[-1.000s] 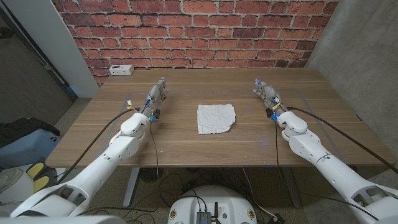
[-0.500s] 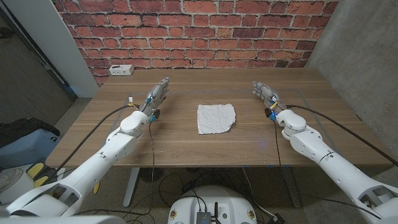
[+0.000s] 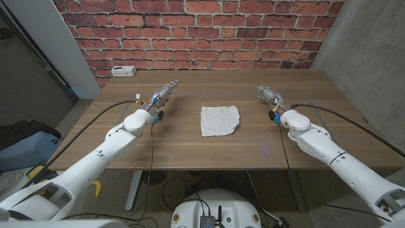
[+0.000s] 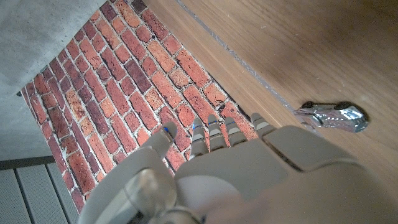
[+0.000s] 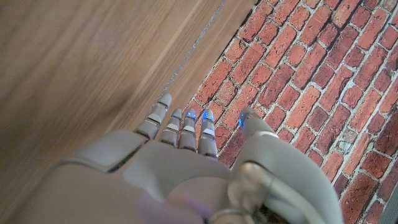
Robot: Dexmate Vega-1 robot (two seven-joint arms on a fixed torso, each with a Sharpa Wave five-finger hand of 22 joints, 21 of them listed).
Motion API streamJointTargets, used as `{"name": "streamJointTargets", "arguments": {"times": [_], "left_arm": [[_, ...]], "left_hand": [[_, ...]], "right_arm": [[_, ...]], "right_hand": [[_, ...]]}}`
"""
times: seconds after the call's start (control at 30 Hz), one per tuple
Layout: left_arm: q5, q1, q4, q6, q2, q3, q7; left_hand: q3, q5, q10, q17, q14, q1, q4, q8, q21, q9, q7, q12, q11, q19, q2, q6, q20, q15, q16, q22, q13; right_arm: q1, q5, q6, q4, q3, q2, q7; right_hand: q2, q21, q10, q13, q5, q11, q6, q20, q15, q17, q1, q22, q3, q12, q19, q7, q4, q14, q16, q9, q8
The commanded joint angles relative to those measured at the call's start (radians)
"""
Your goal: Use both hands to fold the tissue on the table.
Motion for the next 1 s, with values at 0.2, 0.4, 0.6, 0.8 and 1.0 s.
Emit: {"name": "streamJointTargets", "arguments": {"times": [0.2, 0.4, 0.6, 0.8, 1.0], "left_arm": [[0.216, -0.028, -0.126, 0.157, 0.079, 0.075, 0.028], [0.313, -0.042, -0.179, 0.23, 0.103, 0.111, 0.027], [0.399, -0.061, -0.223, 0.284, 0.118, 0.147, 0.005], [0.454, -0.062, -0.252, 0.318, 0.121, 0.168, -0.008], [0.479, -0.06, -0.262, 0.319, 0.122, 0.178, -0.026]], "left_hand": [[0.002, -0.002, 0.02, 0.003, 0.004, 0.007, -0.009, 0.011, -0.009, 0.004, -0.001, 0.002, -0.003, -0.024, 0.002, 0.034, 0.015, 0.016, 0.0, 0.006, 0.003], [0.005, -0.001, 0.029, 0.003, 0.007, 0.01, -0.013, 0.009, -0.007, 0.004, 0.0, 0.002, -0.003, -0.021, 0.005, 0.042, 0.016, 0.015, 0.001, 0.006, 0.003], [0.006, 0.0, 0.033, 0.003, 0.012, 0.012, -0.016, 0.008, -0.006, 0.004, 0.001, 0.001, -0.004, -0.019, 0.006, 0.05, 0.018, 0.01, 0.002, 0.006, 0.003], [0.008, 0.0, 0.035, 0.003, 0.014, 0.015, -0.021, 0.007, -0.004, 0.004, 0.0, -0.001, -0.005, -0.015, 0.006, 0.057, 0.017, 0.006, 0.002, 0.006, 0.003], [0.009, 0.001, 0.031, 0.003, -0.01, 0.021, -0.032, -0.001, -0.013, 0.005, -0.006, -0.008, -0.004, -0.038, 0.006, 0.057, 0.014, 0.006, -0.007, 0.006, 0.003]], "right_arm": [[0.002, -0.118, -0.273, -0.175, -0.053, -0.073, -0.087], [0.001, -0.154, -0.352, -0.225, -0.072, -0.088, -0.109], [-0.009, -0.172, -0.419, -0.28, -0.08, -0.109, -0.115], [-0.018, -0.192, -0.486, -0.331, -0.088, -0.123, -0.13], [-0.029, -0.197, -0.546, -0.371, -0.092, -0.129, -0.14]], "right_hand": [[0.003, -0.01, 0.014, 0.006, 0.007, -0.011, 0.025, -0.008, -0.012, 0.002, 0.028, 0.005, 0.016, 0.008, 0.003, -0.011, -0.011, 0.001, 0.0, 0.002, 0.006], [0.004, -0.013, 0.018, 0.007, 0.009, -0.015, 0.035, -0.011, -0.014, 0.002, 0.037, 0.005, 0.021, 0.008, 0.004, -0.015, -0.014, 0.002, 0.0, 0.002, 0.007], [0.004, -0.016, 0.024, 0.007, 0.009, -0.014, 0.047, -0.012, -0.017, 0.003, 0.042, 0.005, 0.024, 0.009, 0.004, -0.019, -0.015, 0.002, 0.0, 0.003, 0.009], [0.004, -0.018, 0.03, 0.008, 0.009, -0.013, 0.051, -0.012, -0.019, 0.004, 0.045, 0.006, 0.025, 0.011, 0.005, -0.019, -0.015, 0.004, 0.001, 0.003, 0.009], [0.004, -0.021, 0.032, 0.008, 0.008, -0.014, 0.058, -0.017, -0.02, 0.004, 0.048, 0.006, 0.026, 0.01, 0.004, -0.019, -0.014, -0.002, -0.001, 0.003, 0.009]]}}
